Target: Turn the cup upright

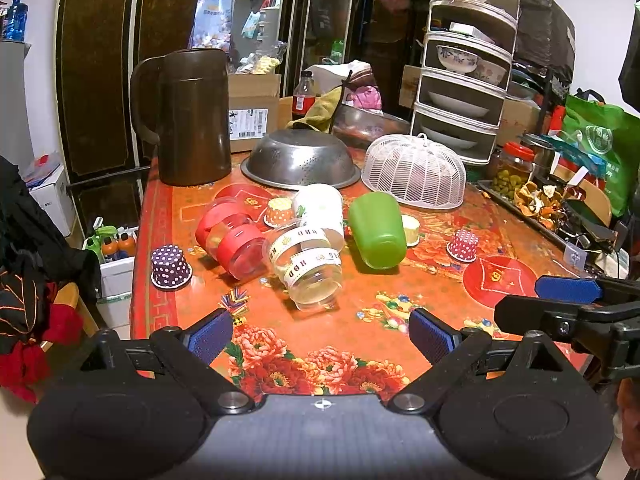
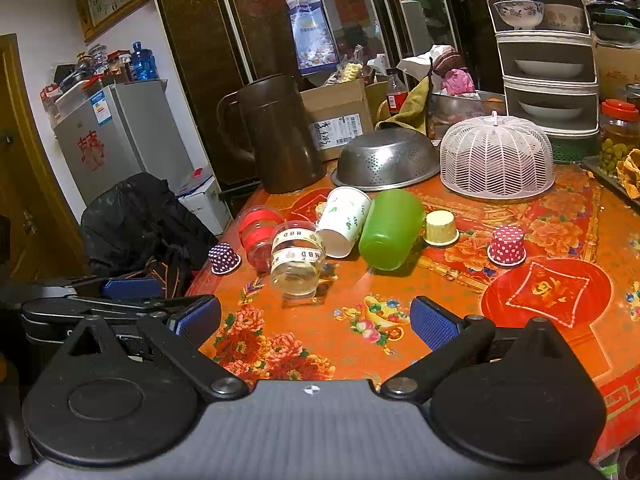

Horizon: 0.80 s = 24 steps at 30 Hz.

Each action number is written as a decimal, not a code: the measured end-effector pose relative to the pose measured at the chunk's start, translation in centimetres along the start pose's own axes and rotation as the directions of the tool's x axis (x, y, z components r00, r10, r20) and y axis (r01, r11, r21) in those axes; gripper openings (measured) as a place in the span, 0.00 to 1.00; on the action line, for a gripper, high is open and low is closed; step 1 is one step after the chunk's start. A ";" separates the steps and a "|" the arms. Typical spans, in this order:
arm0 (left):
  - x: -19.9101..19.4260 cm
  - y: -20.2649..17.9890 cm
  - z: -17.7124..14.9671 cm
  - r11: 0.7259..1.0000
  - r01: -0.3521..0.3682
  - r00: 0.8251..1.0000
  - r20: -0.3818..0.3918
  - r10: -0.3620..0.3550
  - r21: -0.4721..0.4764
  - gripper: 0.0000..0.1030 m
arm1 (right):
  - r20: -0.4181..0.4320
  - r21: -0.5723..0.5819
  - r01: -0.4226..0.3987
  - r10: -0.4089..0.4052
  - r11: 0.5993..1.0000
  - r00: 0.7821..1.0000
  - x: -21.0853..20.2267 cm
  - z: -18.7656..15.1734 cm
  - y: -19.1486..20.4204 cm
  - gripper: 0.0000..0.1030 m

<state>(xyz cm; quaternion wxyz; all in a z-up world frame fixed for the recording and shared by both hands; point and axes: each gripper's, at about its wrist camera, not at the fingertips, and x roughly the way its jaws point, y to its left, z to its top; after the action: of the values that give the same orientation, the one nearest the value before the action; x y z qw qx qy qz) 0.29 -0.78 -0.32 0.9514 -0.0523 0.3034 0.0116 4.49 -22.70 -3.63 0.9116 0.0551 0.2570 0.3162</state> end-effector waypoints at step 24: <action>-0.6 -0.3 0.3 1.000 -0.010 1.000 0.013 0.010 -0.005 0.94 | 0.008 -0.005 -0.026 0.026 1.000 1.000 -0.5 -0.2 -0.3 0.99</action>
<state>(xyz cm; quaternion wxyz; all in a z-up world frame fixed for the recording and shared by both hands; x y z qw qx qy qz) 0.01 -1.01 0.28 0.9531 -0.0531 0.2974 0.0172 4.19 -23.27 -3.69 0.9085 0.0575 0.2519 0.3285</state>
